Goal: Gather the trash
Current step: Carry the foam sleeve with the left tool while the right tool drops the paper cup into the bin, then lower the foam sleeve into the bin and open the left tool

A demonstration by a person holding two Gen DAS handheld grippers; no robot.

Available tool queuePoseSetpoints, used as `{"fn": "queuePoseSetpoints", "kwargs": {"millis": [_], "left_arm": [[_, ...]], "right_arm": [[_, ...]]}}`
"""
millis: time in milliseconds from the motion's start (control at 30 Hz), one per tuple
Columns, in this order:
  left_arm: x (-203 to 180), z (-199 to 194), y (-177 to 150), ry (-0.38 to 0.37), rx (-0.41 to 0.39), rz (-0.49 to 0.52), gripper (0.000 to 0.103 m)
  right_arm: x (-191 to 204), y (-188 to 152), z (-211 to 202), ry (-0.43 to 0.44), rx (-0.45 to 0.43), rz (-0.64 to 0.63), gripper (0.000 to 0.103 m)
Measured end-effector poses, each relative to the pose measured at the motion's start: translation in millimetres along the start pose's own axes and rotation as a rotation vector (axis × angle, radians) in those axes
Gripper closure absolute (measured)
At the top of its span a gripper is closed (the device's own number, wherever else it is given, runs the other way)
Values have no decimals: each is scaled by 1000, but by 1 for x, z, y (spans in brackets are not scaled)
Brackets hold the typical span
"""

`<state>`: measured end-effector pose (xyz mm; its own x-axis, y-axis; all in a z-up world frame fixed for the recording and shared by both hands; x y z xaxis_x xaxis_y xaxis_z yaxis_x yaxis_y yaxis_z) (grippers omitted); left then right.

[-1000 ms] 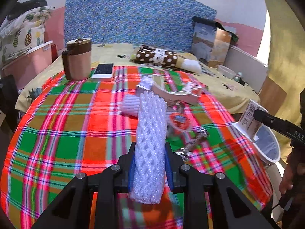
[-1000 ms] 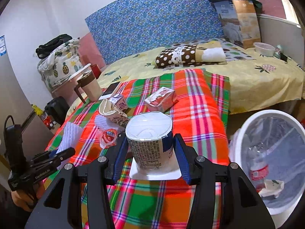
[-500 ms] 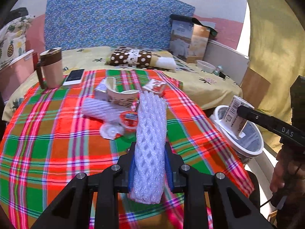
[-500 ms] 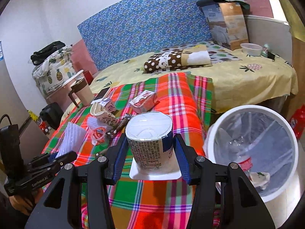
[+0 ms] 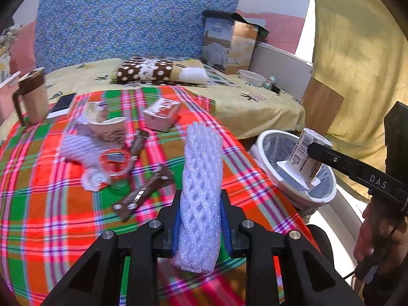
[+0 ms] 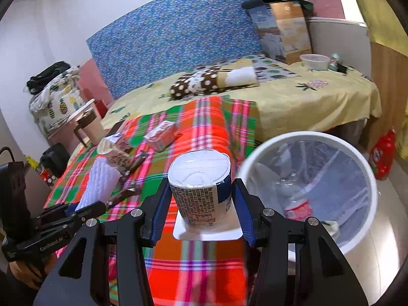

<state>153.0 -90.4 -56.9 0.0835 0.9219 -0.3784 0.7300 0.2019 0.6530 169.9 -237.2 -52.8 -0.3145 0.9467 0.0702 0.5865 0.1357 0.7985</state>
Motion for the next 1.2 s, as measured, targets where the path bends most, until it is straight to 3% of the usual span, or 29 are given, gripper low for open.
{"fn": "queuePoseSetpoints", "kwargs": {"millis": [633, 1200], "left_arm": [[-108, 76, -11, -134, 118, 151, 77], [-161, 122, -21, -209, 215, 203, 75]], "right_arm": [[-79, -32, -11, -139, 58, 120, 53], [-116, -55, -5, -188, 143, 169, 51]]}}
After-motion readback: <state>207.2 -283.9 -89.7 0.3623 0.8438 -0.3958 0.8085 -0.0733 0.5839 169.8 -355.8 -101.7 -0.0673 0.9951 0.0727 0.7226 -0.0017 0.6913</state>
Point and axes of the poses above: each gripper's, at about its wrist camera, not at the fingertips, and z roughly the way its jaws point, x to its left, y to its top, the point moved 9 cm from there along z, roughly the way its jaws point, and after that the axes turned 14 degrees about -z, right-handed, at the moved point
